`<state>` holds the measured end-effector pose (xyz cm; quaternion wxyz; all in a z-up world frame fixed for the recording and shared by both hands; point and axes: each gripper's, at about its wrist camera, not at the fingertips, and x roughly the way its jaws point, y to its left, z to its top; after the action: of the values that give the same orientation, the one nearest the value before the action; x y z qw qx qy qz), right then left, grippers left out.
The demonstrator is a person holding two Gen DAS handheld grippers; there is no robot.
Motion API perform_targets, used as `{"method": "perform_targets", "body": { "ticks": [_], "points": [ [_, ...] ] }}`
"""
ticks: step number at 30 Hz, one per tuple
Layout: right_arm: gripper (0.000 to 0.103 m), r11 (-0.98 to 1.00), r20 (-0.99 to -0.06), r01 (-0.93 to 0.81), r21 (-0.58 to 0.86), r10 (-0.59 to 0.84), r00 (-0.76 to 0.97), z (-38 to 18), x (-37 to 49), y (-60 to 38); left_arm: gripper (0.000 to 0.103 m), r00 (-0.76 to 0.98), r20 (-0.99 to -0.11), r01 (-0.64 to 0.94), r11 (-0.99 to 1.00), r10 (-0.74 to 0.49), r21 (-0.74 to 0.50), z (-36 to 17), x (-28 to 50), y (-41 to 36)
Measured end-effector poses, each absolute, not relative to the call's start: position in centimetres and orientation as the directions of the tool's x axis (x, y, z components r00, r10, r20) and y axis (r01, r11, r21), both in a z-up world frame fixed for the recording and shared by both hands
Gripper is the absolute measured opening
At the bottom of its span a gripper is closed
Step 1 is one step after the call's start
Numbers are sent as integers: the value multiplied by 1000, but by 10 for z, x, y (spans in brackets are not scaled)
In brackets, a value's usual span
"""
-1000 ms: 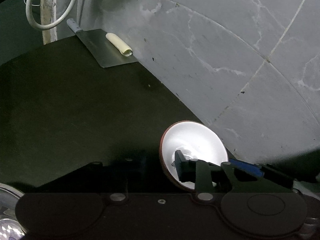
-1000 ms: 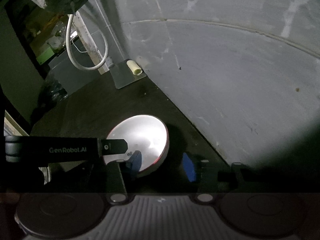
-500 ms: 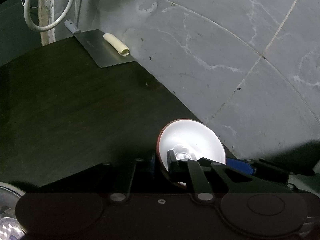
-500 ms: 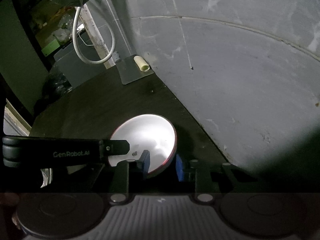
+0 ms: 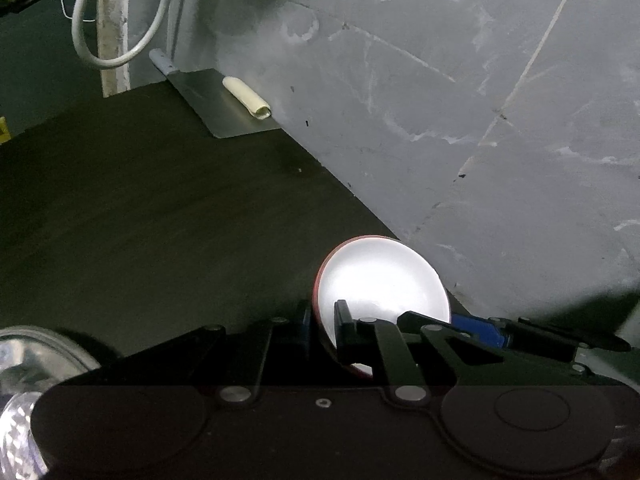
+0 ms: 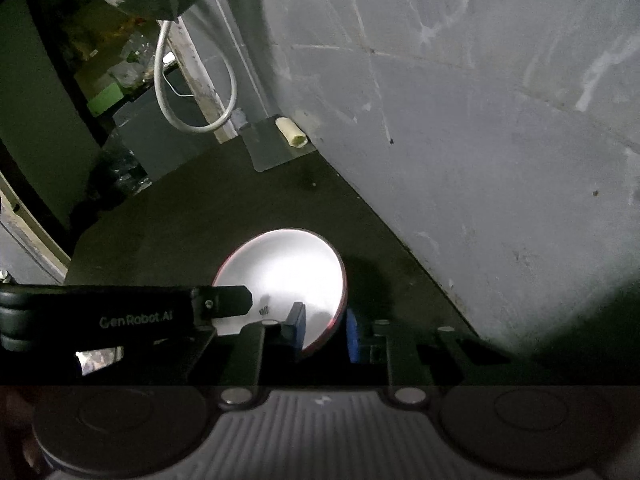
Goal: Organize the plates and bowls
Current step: 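Lift the white bowl with both tools and carry it toward the steel bowl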
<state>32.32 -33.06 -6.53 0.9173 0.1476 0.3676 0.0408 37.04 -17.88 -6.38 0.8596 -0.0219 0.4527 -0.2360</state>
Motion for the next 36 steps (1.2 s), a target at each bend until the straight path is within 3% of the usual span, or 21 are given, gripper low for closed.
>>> {"method": "perform_targets", "body": {
  "ticks": [23,36],
  "points": [
    [24,953,-588,-49,298,224,777,-18,240,-300,12,575,-707,360,903,-412,-234,-15,277,-136],
    [24,935,-562,-201,291,338,755,1,193,-251,12,636,-688,262,937,-348,-232,1,207,-75]
  ]
}}
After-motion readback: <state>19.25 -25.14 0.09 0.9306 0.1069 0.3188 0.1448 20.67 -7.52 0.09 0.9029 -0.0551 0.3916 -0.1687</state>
